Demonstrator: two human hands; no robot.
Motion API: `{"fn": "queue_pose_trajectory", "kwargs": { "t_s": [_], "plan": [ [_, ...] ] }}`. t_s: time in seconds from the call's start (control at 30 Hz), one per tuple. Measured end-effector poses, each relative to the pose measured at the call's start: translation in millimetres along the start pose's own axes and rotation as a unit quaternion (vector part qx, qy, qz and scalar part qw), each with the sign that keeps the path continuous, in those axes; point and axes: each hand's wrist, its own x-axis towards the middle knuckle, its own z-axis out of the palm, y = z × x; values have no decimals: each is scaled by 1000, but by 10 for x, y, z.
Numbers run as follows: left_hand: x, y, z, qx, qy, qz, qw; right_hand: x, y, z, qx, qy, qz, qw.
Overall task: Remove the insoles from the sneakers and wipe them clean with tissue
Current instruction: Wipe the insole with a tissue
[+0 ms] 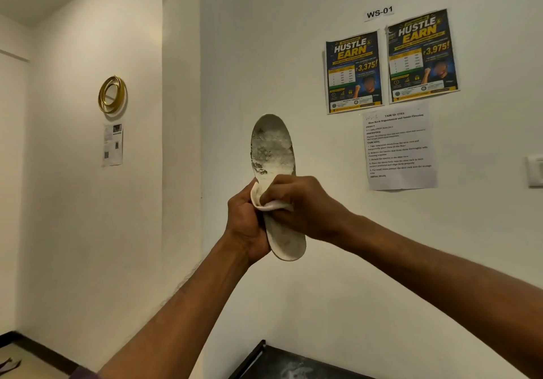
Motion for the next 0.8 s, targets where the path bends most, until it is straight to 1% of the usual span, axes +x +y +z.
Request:
{"fn": "queue_pose_trajectory", "kwargs": {
  "t_s": [0.07, 0.17, 0.2, 0.3, 0.33, 0.43, 0.53, 0.57, 0.67, 0.7, 0.8],
  "plan": [
    [-5, 1, 7, 5, 3, 8, 1000, -4, -13, 14, 1, -19, -19, 1000],
    [-1, 17, 27, 0, -3, 8, 1000, 2, 73, -49, 6, 38, 20, 999],
    [-8, 32, 35, 5, -6, 1, 1000, -17, 63, -35, 3, 41, 17, 999],
    [-16, 73, 16, 25, -4, -8, 1000, -83, -19, 43, 1, -19, -30, 999],
    [-19, 79, 14, 25, -5, -4, 1000, -85, -9, 24, 3, -24, -26, 999],
    [-18, 94, 27, 13, 0, -7, 1000, -105, 14, -37, -14, -5, 1, 1000],
    [-21, 141, 12, 14, -1, -33, 999, -172, -72, 36, -30, -51, -55, 997],
    [-17, 153, -4, 15, -1, -32, 999, -178, -60, 28, -36, -59, -60, 996],
    [-19, 171, 10, 20, 3, -19, 1000, -180, 4, -29, -41, -31, -26, 998],
    [-17, 171, 14, 19, 3, -23, 1000, -200, -11, -10, -41, -33, -33, 998],
    [-15, 195, 8, 20, 9, -30, 999, -265, -75, 89, -43, -74, -75, 993]
  ]
}}
